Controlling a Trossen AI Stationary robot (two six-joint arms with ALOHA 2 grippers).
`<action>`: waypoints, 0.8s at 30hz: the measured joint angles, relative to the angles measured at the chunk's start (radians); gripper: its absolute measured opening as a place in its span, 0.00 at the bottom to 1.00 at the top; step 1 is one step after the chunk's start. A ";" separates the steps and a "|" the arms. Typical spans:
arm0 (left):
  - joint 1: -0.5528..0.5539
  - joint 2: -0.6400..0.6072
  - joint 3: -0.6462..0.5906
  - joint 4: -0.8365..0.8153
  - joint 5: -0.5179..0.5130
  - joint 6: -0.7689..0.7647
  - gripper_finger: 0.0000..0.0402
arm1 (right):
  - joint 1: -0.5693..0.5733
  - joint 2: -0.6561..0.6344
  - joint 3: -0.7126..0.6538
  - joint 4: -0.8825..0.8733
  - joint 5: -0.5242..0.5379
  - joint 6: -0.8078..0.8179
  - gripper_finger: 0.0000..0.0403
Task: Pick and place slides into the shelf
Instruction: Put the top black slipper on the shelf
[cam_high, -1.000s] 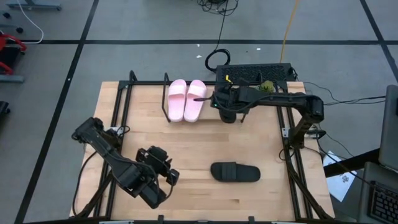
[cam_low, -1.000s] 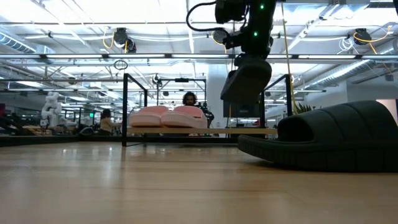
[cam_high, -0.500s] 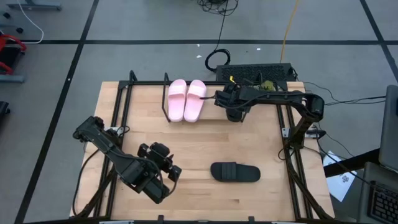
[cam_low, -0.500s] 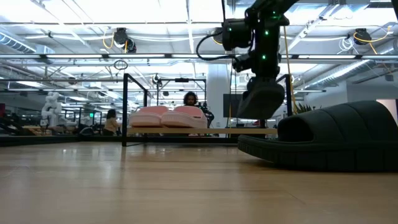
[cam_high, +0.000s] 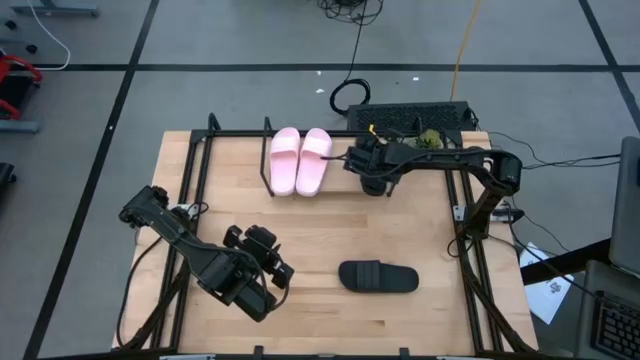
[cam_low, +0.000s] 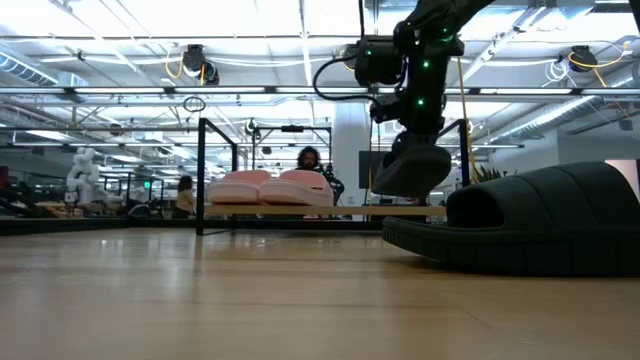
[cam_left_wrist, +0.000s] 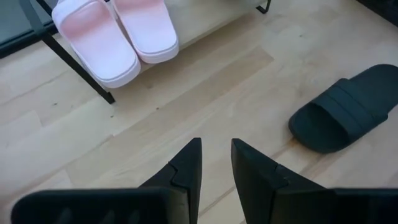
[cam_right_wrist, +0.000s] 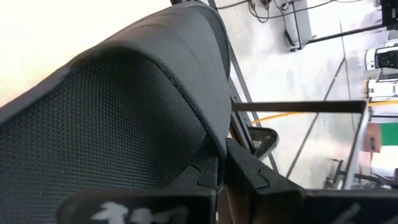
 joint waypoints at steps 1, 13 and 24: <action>0.000 0.000 0.000 0.000 0.000 0.001 0.21 | 0.000 0.000 0.000 0.006 -0.002 -0.002 0.00; 0.000 0.000 0.000 0.000 0.000 0.001 0.21 | -0.018 0.000 0.000 -0.011 -0.002 -0.026 0.00; 0.000 0.000 0.000 0.000 -0.031 0.000 0.21 | -0.034 0.033 0.001 -0.006 0.001 -0.080 0.00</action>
